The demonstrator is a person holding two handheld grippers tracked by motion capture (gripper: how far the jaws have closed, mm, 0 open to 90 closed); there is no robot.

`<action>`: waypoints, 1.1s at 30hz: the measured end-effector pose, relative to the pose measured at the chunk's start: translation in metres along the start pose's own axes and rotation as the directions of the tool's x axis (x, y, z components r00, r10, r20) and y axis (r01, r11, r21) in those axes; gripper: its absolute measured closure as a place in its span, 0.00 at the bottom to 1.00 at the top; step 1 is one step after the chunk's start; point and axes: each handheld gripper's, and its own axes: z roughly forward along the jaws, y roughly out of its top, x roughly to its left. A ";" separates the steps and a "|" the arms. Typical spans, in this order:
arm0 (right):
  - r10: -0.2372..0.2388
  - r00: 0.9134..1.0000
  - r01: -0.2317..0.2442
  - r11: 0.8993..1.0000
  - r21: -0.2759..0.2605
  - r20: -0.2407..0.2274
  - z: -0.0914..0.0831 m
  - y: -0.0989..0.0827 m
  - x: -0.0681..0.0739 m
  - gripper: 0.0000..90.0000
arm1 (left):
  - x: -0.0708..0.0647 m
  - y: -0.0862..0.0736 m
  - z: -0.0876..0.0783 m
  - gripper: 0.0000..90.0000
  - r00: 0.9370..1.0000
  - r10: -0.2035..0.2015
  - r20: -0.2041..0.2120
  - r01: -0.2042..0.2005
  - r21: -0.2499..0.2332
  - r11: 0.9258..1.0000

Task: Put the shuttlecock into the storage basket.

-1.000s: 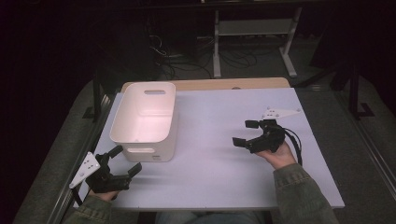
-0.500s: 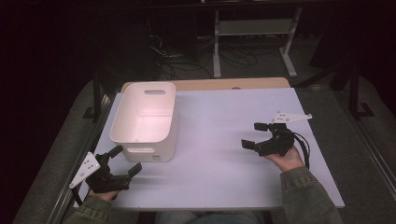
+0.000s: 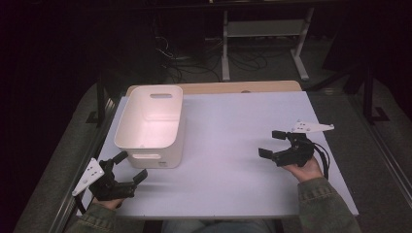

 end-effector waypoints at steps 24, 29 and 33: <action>0.004 0.999 -0.004 1.000 -0.012 0.042 -0.018 -0.019 -0.003 0.00 | 0.000 0.000 0.000 0.00 1.000 -0.002 0.001 0.002 0.000 1.000; -0.003 0.998 0.004 1.000 -0.010 0.061 -0.023 -0.023 -0.005 0.00 | -0.001 0.000 0.000 0.00 1.000 -0.006 0.002 0.006 -0.002 1.000; -0.003 0.998 0.005 1.000 -0.028 0.064 -0.026 -0.026 -0.005 0.00 | 0.000 0.000 0.000 0.00 1.000 -0.005 0.003 0.005 0.000 1.000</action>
